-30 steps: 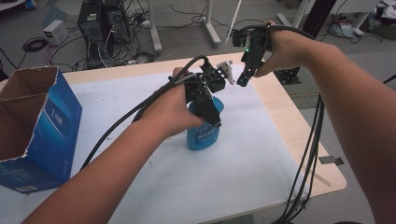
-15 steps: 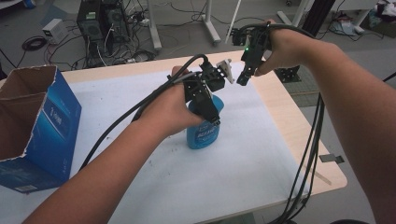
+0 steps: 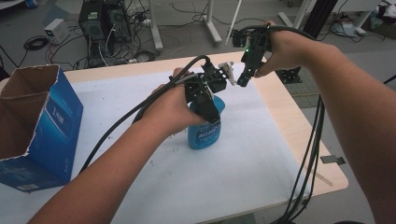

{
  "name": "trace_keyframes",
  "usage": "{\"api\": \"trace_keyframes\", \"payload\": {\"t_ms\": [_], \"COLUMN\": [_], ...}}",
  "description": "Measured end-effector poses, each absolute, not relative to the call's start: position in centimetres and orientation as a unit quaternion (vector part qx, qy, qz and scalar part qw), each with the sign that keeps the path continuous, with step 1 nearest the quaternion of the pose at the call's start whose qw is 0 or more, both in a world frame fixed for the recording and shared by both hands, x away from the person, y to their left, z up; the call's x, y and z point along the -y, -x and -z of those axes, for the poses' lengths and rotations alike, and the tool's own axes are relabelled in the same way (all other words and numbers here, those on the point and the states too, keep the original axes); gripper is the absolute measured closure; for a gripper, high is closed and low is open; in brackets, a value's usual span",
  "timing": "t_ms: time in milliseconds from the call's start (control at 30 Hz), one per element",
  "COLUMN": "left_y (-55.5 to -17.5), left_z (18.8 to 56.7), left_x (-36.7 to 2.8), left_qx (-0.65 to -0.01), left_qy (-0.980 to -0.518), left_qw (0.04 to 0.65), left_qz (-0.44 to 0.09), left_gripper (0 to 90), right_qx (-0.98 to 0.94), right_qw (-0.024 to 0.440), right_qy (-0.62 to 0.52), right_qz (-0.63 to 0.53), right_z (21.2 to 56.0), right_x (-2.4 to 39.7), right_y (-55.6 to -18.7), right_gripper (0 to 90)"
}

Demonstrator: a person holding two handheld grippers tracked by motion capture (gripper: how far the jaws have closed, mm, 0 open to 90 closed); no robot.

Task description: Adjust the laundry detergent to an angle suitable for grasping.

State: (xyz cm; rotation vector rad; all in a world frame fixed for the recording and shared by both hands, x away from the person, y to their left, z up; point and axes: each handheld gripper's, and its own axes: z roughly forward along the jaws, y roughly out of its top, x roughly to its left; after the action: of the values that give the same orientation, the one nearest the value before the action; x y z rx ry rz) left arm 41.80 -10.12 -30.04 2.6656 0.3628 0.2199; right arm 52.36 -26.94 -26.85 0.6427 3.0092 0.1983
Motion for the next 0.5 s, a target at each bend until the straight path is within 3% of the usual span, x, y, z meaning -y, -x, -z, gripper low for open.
{"api": "trace_keyframes", "payload": {"t_ms": [500], "left_y": [-40.6], "left_z": [26.9], "left_x": [7.1], "left_qx": [-0.106], "left_qy": [-0.966], "left_qw": [0.224], "left_qz": [-0.071], "left_gripper": [38.4], "right_qx": [-0.976], "right_qw": [0.030], "right_qy": [-0.204], "right_qz": [-0.069], "right_z": [26.6], "right_x": [26.3], "right_y": [-52.2], "right_gripper": [2.1]}}
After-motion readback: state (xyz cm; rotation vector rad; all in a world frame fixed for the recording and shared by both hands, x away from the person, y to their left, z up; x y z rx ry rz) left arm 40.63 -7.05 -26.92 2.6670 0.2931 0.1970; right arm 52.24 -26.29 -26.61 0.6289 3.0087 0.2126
